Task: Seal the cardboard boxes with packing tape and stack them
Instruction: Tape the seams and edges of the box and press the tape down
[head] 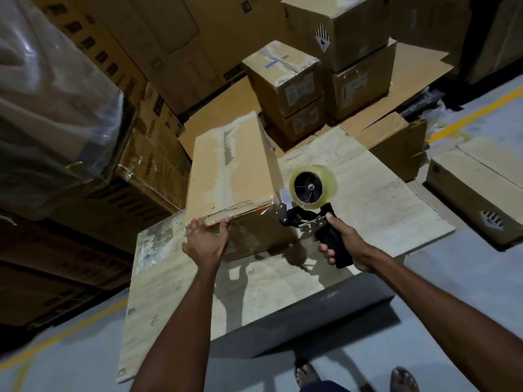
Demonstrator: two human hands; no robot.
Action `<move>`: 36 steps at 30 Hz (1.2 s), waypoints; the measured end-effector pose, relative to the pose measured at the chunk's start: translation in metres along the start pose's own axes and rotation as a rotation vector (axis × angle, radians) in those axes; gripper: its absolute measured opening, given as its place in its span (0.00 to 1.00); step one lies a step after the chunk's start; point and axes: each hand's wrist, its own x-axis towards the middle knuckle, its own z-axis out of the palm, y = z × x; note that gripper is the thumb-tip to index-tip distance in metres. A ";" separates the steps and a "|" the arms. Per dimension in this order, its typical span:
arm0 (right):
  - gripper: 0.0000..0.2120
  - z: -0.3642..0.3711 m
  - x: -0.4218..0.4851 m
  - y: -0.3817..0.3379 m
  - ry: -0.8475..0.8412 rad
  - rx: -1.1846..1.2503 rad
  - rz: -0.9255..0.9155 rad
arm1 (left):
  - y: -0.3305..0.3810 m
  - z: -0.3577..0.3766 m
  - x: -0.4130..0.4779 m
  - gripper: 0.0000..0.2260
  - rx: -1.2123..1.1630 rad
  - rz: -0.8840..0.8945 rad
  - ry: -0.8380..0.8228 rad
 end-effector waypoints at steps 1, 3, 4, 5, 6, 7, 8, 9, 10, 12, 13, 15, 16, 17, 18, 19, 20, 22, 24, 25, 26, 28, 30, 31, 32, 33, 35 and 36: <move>0.36 -0.001 0.004 0.001 -0.014 0.076 0.011 | 0.002 0.002 0.001 0.44 -0.003 -0.006 -0.002; 0.35 -0.007 0.010 0.004 -0.031 0.175 0.023 | 0.003 0.003 0.004 0.44 -0.003 -0.005 -0.003; 0.35 -0.011 0.011 0.005 -0.024 0.206 0.028 | 0.003 0.003 0.004 0.44 0.003 0.000 0.001; 0.34 -0.016 0.014 0.006 -0.016 0.242 0.032 | 0.003 0.002 0.004 0.44 0.017 0.010 0.010; 0.33 -0.021 0.017 0.007 -0.009 0.286 0.034 | 0.002 0.003 0.004 0.43 0.040 0.019 0.018; 0.33 -0.026 0.021 0.007 -0.002 0.333 0.038 | 0.002 0.004 0.006 0.43 0.077 0.027 0.020; 0.33 -0.031 0.026 0.007 0.009 0.373 0.039 | 0.001 0.004 0.008 0.43 0.132 0.040 0.016; 0.33 -0.035 0.032 0.006 0.027 0.403 0.036 | -0.001 0.005 0.011 0.44 0.201 0.063 0.010; 0.33 -0.040 0.038 0.006 0.048 0.434 0.033 | -0.002 0.006 0.015 0.45 0.274 0.089 0.003; 0.32 -0.046 0.051 0.006 0.083 0.512 0.026 | -0.005 0.007 0.024 0.47 0.384 0.128 -0.002; 0.32 -0.049 0.058 0.007 0.093 0.549 0.022 | -0.005 0.007 0.027 0.47 0.418 0.136 -0.006; 0.31 -0.053 0.070 0.009 0.101 0.616 0.011 | -0.005 0.007 0.029 0.48 0.459 0.147 -0.008; 0.30 -0.053 0.073 0.009 0.103 0.650 0.008 | -0.005 0.007 0.028 0.49 0.465 0.152 -0.007; 0.29 -0.055 0.077 0.011 0.109 0.687 0.003 | -0.005 0.008 0.028 0.49 0.467 0.156 -0.005; 0.29 -0.055 0.079 0.012 0.121 0.721 0.001 | -0.005 0.008 0.027 0.49 0.466 0.158 -0.003; 0.29 -0.056 0.081 0.013 0.139 0.749 -0.005 | -0.005 0.008 0.026 0.48 0.461 0.159 0.001; 0.28 -0.056 0.082 0.013 0.163 0.758 -0.005 | -0.005 0.008 0.026 0.48 0.452 0.159 0.000; 0.28 -0.058 0.086 0.017 0.212 0.761 -0.007 | -0.005 0.007 0.025 0.48 0.445 0.154 0.001; 0.27 -0.060 0.088 0.023 0.265 0.729 0.003 | -0.005 0.005 0.024 0.48 0.446 0.154 0.001; 0.28 -0.058 0.090 0.025 0.283 0.704 0.001 | -0.005 0.005 0.023 0.47 0.442 0.153 0.002; 0.28 -0.056 0.089 0.026 0.307 0.677 0.002 | -0.004 0.005 0.023 0.46 0.434 0.156 0.007; 0.31 -0.046 0.090 0.026 0.379 0.644 -0.009 | -0.004 0.004 0.020 0.45 0.411 0.149 0.015; 0.36 -0.046 0.097 0.032 0.518 0.628 0.010 | -0.001 0.005 0.018 0.43 0.382 0.149 0.022; 0.38 -0.048 0.104 0.036 0.594 0.576 0.027 | -0.001 0.004 0.017 0.43 0.366 0.143 0.023; 0.40 -0.048 0.105 0.038 0.703 0.454 0.056 | -0.001 0.005 0.017 0.42 0.350 0.144 0.026; 0.40 -0.047 0.104 0.040 0.798 0.273 0.095 | -0.001 0.006 0.016 0.42 0.338 0.151 0.029; 0.28 -0.037 0.091 0.037 1.094 -0.116 0.111 | -0.002 0.007 0.015 0.42 0.332 0.172 0.035; 0.23 -0.025 0.082 0.033 1.195 -0.195 0.042 | -0.004 0.007 0.015 0.43 0.334 0.188 0.046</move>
